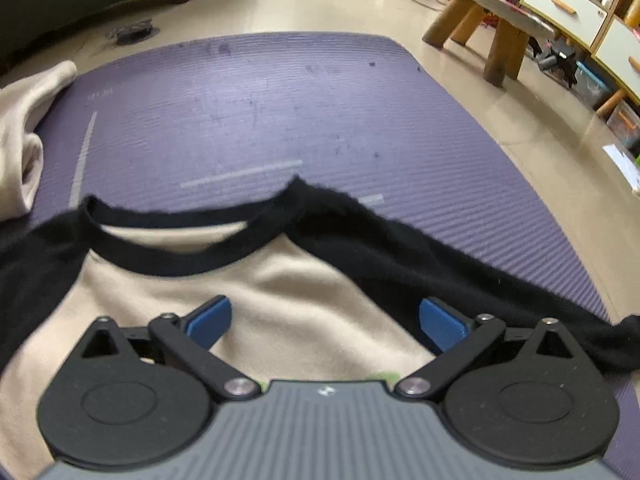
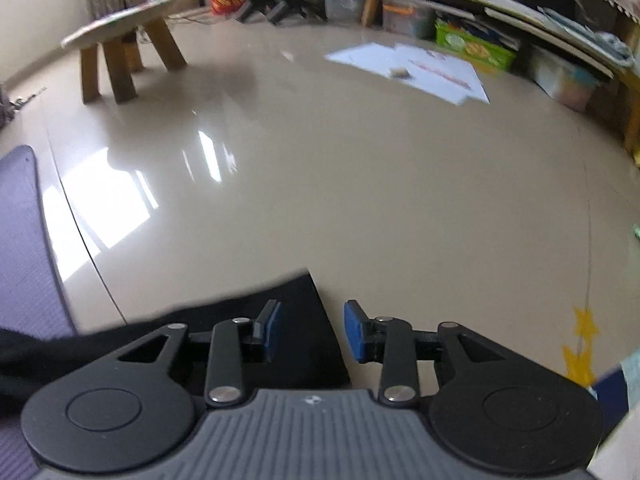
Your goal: Fold clothes
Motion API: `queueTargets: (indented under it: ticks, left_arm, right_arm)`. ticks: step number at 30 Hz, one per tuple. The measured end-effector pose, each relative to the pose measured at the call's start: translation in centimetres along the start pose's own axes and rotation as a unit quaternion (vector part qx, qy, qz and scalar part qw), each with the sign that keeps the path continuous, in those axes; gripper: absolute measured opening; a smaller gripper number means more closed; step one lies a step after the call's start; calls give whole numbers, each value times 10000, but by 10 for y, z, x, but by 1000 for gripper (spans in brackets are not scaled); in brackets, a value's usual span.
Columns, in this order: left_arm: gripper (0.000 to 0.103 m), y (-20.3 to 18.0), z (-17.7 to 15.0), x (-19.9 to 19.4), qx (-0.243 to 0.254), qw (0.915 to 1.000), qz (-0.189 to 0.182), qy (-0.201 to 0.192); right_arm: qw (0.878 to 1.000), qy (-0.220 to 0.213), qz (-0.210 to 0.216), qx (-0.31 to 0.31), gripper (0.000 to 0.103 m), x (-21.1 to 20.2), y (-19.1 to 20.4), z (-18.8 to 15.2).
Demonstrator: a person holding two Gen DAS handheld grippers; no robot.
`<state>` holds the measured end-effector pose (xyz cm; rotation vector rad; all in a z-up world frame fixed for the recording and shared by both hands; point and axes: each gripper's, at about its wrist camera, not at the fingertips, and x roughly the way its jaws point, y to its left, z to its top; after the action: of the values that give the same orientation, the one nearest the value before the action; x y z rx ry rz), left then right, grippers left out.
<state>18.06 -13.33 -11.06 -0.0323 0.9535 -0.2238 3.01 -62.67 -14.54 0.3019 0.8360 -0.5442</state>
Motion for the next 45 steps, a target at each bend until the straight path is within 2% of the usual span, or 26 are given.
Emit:
queueTargets:
  ticks: [2,4,9,12,15,16,17,18,20,22,25,30,32,34,36,37,38,39,41,44,45]
  left_arm:
    - [89,-4,8,-1,409,9990,155,-103]
    - [88,-8,16,-1,775,9965,227,-194]
    - [87,-11,36,7,1300,9910,140,-281]
    - [84,-16,44,19,1615,9866,122,-181]
    - [63,-16,47,32,1625,9866,142,-74]
    - [43,-15,48,35,1573,9875,70,-55]
    - [16,-14,47,38,1528,9882,-5,-49]
    - [12,-14,46,39,1512,9885,-39,-98]
    - [10,-14,42,37,1523,9880,-32,-273]
    - [9,-15,36,32,1500,9865,131,-647]
    - [9,-12,29,25,1232,9846,367,-1184]
    - [10,-13,24,25,983,9796,681,-1617]
    - [10,-18,23,33,1057,9796,774,-1523]
    - [11,-23,22,41,1159,9803,833,-1366]
    - [20,-30,19,46,1341,9781,952,-1272]
    - [21,-33,18,47,1422,9769,990,-1249]
    - [27,-35,18,47,1492,9759,1006,-1235]
    - [32,-36,19,46,1530,9755,1016,-1214]
    - [69,-35,22,40,1477,9779,936,-1149]
    - [91,-33,26,29,1405,9814,790,-1046]
    - [93,-32,26,25,1444,9814,761,-1008]
  right_arm:
    - [9997,38,159,-159,47,13,6,9]
    - [9996,55,228,-161,47,18,4,8]
    - [9988,49,466,-102,47,34,1,8]
    - [9983,32,572,-95,47,29,1,-2]
    - [9977,-14,672,-88,46,30,0,-5]
    - [9976,-17,691,-89,45,30,0,-6]
    - [9973,-27,726,-107,35,31,1,-7]
    - [9970,-55,751,-156,8,32,2,-9]
    - [9968,-164,743,-239,4,29,6,-11]
    - [9963,-546,595,-300,3,19,9,-13]
    - [9938,-976,364,-382,3,9,11,-8]
    - [9882,-1498,19,-313,3,5,12,10]
    - [9890,-1438,-39,-346,3,15,14,17]
    - [9920,-1191,-3,-416,4,31,18,24]
    - [9938,-999,68,-487,16,40,20,25]
    - [9946,-881,111,-533,21,45,22,26]
    - [9951,-804,140,-549,34,48,23,27]
    - [9952,-833,149,-490,41,47,20,26]
    - [9948,-938,203,-337,43,40,12,25]
    - [9951,-953,213,-155,43,35,1,22]
    - [9950,-954,231,-171,43,33,1,18]
